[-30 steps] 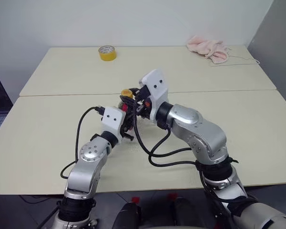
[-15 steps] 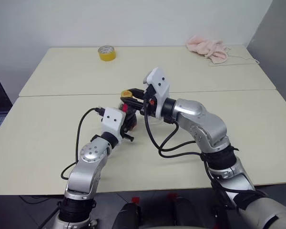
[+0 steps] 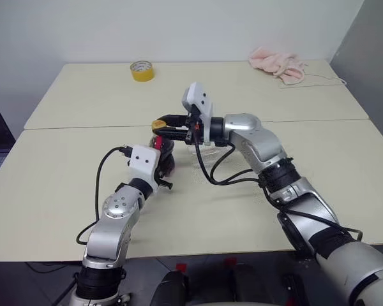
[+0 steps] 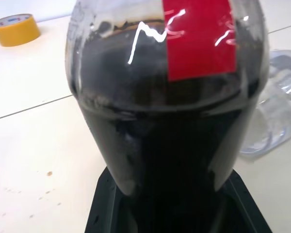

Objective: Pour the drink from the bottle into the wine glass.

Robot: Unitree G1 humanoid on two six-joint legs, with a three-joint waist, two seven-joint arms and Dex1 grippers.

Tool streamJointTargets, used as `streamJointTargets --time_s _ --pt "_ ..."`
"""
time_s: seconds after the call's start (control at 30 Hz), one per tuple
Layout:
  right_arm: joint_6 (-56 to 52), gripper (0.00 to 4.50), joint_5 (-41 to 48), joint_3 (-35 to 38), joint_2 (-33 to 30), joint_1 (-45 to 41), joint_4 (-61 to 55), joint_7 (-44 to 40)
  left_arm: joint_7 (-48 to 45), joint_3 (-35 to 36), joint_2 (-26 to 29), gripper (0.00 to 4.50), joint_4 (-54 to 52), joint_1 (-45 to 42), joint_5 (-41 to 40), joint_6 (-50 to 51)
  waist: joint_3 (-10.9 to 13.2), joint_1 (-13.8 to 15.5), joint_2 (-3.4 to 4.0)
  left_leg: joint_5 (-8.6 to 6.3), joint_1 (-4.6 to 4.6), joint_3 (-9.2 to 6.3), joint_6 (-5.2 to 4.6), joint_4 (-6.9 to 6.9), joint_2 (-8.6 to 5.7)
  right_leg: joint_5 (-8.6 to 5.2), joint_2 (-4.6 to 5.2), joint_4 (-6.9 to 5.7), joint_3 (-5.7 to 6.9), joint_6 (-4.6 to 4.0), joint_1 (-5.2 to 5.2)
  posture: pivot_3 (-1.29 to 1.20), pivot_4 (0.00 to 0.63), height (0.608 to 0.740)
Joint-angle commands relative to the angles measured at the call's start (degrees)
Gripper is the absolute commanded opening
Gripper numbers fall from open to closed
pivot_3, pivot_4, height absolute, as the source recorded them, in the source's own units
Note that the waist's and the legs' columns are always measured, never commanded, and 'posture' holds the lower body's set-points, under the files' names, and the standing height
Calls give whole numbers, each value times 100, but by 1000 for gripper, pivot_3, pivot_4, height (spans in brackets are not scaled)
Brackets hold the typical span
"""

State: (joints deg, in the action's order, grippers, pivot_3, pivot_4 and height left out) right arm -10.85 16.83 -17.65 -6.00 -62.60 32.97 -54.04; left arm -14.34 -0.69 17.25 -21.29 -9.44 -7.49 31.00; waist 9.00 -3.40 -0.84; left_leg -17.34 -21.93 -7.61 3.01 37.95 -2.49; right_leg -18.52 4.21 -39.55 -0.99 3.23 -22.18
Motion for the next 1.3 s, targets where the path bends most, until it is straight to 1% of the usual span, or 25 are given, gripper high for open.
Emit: streamJointTargets --time_s 0.03,0.17,0.2,0.23,0.33,0.4,0.47,0.53,0.57,0.67,0.7,0.8,0.87,0.93,1.07,1.3 --pt "445 1242 -549 121 -242 -166 338 156 -160 -133 14 790 -554 58 -54 -158 0 8 0 0 -1 0 0 1 -1 0 2 1 0 0 0 0 150 740" --pt "357 1242 -415 221 -218 -118 209 134 -160 -142 8 774 -529 47 -51 -162 0 11 0 0 -2 -2 0 4 -1 0 2 -1 1 0 0 0 150 740" --pt "298 1966 -370 258 -217 -117 174 150 -161 -147 6 774 -520 42 -49 -165 0 11 0 0 -1 -2 0 4 -1 0 2 -3 1 0 0 0 150 740" --pt "240 2240 -344 286 -221 -110 127 144 -164 -153 5 774 -510 36 -46 -169 0 13 0 0 -2 -2 0 4 -1 0 2 -3 0 0 -1 0 150 740" --pt "6 3385 -298 349 -233 8 -175 85 -161 -160 9 774 -482 18 -47 -182 0 12 0 0 -3 -1 0 5 -2 0 3 -2 -1 0 0 0 150 740" --pt "-277 4079 -199 377 -265 223 -634 70 -155 -168 2 773 -482 17 -39 -185 0 14 0 0 -3 -1 0 3 -1 0 2 -3 0 0 -1 0 150 740" --pt "-504 4092 -147 412 -277 359 -947 75 -162 -167 -6 773 -487 18 -29 -184 0 13 0 0 -3 -2 0 3 -1 0 3 -2 0 0 -1 0 150 740" --pt "-1115 4092 73 459 -351 741 -1910 171 -154 -157 -10 773 -491 13 -24 -180 0 15 0 0 -6 -1 0 3 -1 0 3 -2 -1 0 -2 0 150 740" --pt "-1476 4092 215 439 -426 1059 -2617 247 -148 -152 -10 773 -491 14 -23 -179 0 15 0 0 -6 -3 0 4 1 0 2 -4 1 0 -2 0 150 740" --pt "-2176 4092 452 387 -497 1682 -3965 558 -137 -146 -12 772 -491 13 -19 -178 0 25 0 0 -11 -6 0 3 1 0 4 -2 1 0 -3 0 150 740" --pt "-2319 4092 494 388 -485 1774 -4177 657 -135 -145 -12 771 -491 11 -18 -177 0 24 0 0 -12 -4 0 3 -2 0 6 -2 0 0 -4 0 150 740" --pt "-2530 4092 295 369 -294 2094 -4700 1325 -120 -130 -15 770 -500 11 -15 -179 0 23 0 0 -8 -3 0 7 -1 0 2 -9 -2 0 -4 0 150 740" --pt "-2665 4092 208 344 -40 2229 -4901 1799 -113 -130 -20 770 -498 18 -16 -183 0 21 0 0 -5 -6 0 4 2 0 -2 -14 0 0 -5 0 150 740" --pt "-2728 4092 142 251 139 2311 -5031 2082 -108 -133 -28 770 -492 24 -14 -191 0 19 0 0 -5 -5 0 1 2 0 -2 -17 -2 0 -8 0 150 740" --pt "-2648 4092 -195 170 475 2281 -4857 2715 -77 -145 -55 770 -447 6 6 -218 0 24 0 0 -5 -4 0 4 -3 0 0 -17 -2 0 -8 0 150 740" --pt "-2516 4092 -504 237 554 2148 -4476 3085 -17 -145 -114 770 -425 3 42 -254 0 20 0 0 -5 -3 0 5 -4 0 -1 -17 -2 0 -7 0 150 740"
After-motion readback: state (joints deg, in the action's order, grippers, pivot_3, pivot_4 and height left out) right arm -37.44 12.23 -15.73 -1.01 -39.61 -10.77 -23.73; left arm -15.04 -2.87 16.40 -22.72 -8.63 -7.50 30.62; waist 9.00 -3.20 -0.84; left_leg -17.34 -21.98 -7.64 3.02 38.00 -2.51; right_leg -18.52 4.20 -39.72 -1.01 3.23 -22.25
